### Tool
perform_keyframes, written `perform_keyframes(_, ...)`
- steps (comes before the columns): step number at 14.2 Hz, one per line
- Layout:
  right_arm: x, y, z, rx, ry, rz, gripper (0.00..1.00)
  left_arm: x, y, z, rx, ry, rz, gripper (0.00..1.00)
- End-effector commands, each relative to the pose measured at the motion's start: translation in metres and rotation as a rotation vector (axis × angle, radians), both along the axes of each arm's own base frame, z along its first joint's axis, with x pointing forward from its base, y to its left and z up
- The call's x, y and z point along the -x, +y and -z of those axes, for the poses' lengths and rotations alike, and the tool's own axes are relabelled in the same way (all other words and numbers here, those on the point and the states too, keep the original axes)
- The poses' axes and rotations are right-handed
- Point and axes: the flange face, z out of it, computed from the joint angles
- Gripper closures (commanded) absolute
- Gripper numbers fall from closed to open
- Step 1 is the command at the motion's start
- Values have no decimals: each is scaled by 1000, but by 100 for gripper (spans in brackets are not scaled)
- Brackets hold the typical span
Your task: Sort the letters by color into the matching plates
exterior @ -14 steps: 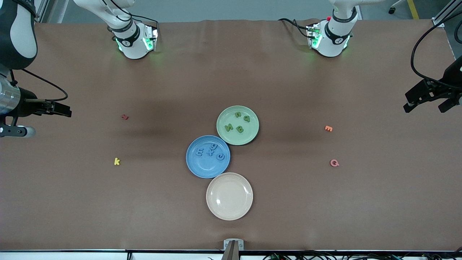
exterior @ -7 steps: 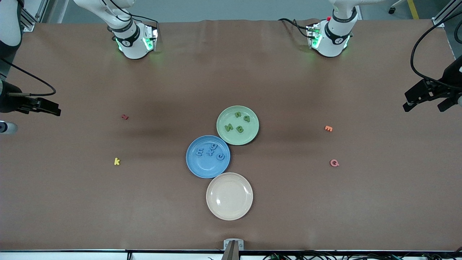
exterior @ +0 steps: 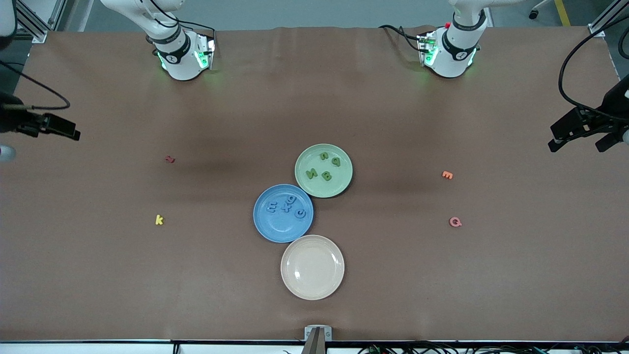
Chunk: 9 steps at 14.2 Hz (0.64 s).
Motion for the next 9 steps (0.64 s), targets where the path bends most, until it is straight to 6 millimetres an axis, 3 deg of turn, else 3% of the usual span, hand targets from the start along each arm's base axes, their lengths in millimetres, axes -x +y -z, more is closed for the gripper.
perform_keyframes(1,42,3,-3,-16,-27,9,0,0,-1,-6,-3,6,17,0)
perform_keyframes(7,63,3,-24,-16,-56,5,0,0,0,-6,-6,6,18,0)
perform_keyframes(9,61,1,-26,-17,-70,10,0,0,0,-6,-4,6,19,0)
